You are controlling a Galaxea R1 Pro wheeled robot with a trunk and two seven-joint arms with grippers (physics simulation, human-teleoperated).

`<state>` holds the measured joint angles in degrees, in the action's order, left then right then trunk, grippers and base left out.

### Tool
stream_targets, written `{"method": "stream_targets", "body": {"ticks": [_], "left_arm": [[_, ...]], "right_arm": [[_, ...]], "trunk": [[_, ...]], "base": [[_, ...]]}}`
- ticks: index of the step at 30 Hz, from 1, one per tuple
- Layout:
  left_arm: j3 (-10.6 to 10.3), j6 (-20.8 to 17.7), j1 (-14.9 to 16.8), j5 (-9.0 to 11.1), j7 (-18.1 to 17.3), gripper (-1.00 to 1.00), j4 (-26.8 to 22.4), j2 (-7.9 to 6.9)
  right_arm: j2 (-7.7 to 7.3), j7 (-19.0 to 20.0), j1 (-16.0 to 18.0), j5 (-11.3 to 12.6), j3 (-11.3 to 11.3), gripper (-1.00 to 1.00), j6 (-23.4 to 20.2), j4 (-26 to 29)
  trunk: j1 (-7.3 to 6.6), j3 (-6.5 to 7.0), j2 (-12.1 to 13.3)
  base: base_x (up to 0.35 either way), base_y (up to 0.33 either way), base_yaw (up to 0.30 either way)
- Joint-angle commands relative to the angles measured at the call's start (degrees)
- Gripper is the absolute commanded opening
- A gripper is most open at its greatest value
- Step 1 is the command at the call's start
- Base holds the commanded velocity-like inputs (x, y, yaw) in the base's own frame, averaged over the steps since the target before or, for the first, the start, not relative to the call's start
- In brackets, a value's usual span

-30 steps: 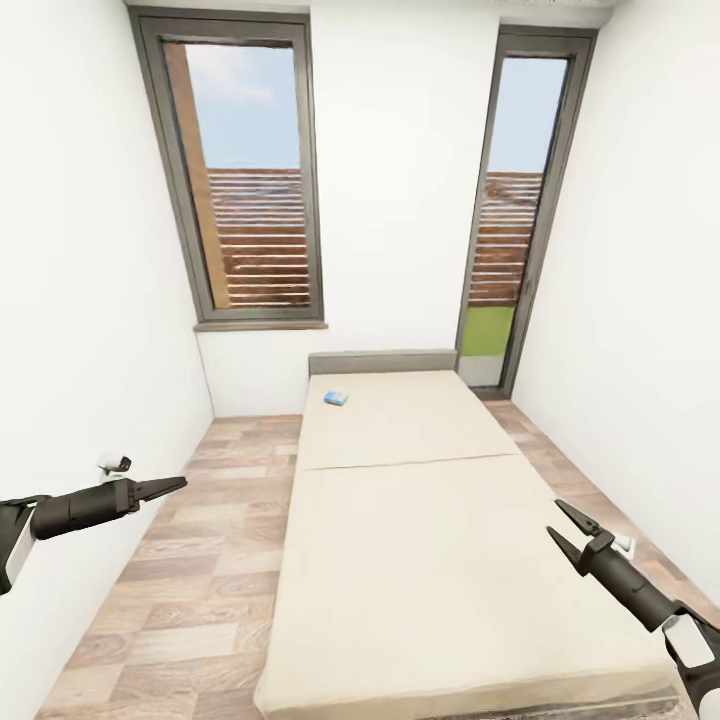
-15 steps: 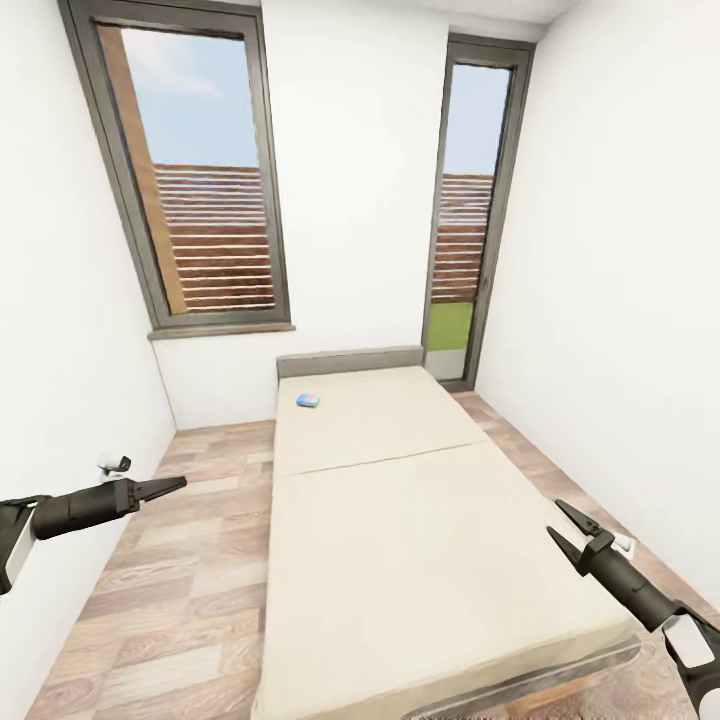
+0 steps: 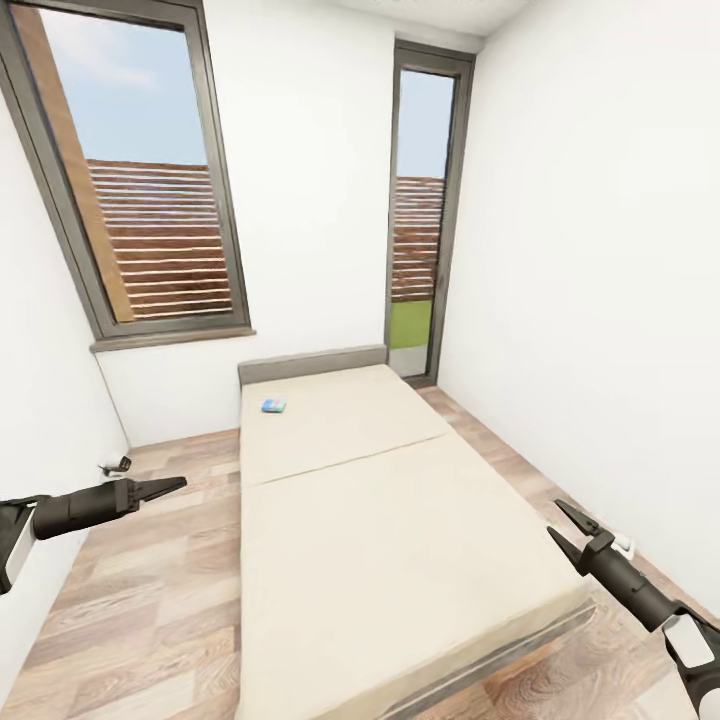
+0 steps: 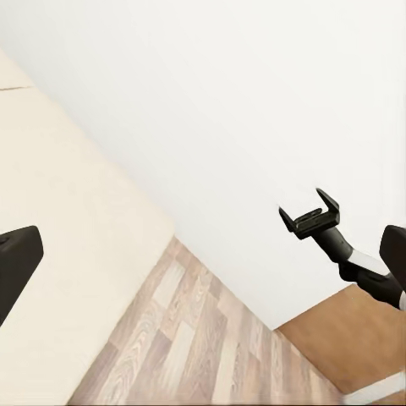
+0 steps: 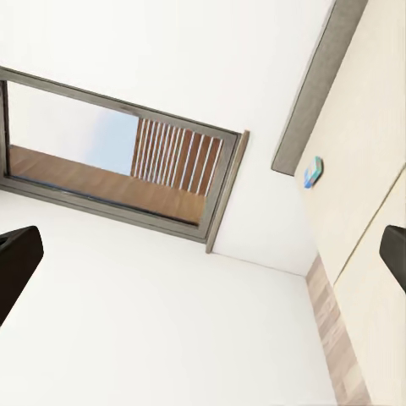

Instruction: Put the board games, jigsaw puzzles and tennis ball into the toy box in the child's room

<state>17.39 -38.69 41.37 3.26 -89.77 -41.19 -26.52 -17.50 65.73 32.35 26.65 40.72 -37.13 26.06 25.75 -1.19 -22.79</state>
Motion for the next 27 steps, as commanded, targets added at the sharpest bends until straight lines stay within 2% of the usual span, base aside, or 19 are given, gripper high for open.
{"method": "stream_targets", "body": {"ticks": [1, 7, 17, 27], "left_arm": [[0.0, -0.6, 0.0, 0.0, -0.2, 1.0, 0.0, -0.02], [0.0, -0.6, 0.0, 0.0, -0.2, 1.0, 0.0, -0.02], [0.0, -0.6, 0.0, 0.0, -0.2, 1.0, 0.0, -0.02], [0.0, -0.6, 0.0, 0.0, -0.2, 1.0, 0.0, -0.03]], "right_arm": [[0.01, 0.1, 0.1, 0.1, 0.1, 1.0, -0.4, 0.0], [0.01, 0.1, 0.1, 0.1, 0.1, 1.0, -0.4, 0.0], [0.01, 0.1, 0.1, 0.1, 0.1, 1.0, -0.3, 0.0], [0.03, 0.1, 0.1, 0.1, 0.1, 1.0, -0.2, 0.0]], "trunk": [[0.04, -0.09, -0.1], [0.04, 0.16, -0.1], [0.04, 0.67, -0.1], [0.04, 1.22, -0.1]], "base": [[0.0, 0.013, -0.277], [0.0, 0.05, -0.274], [0.0, 0.166, -0.264], [0.0, 0.041, -0.257]]}}
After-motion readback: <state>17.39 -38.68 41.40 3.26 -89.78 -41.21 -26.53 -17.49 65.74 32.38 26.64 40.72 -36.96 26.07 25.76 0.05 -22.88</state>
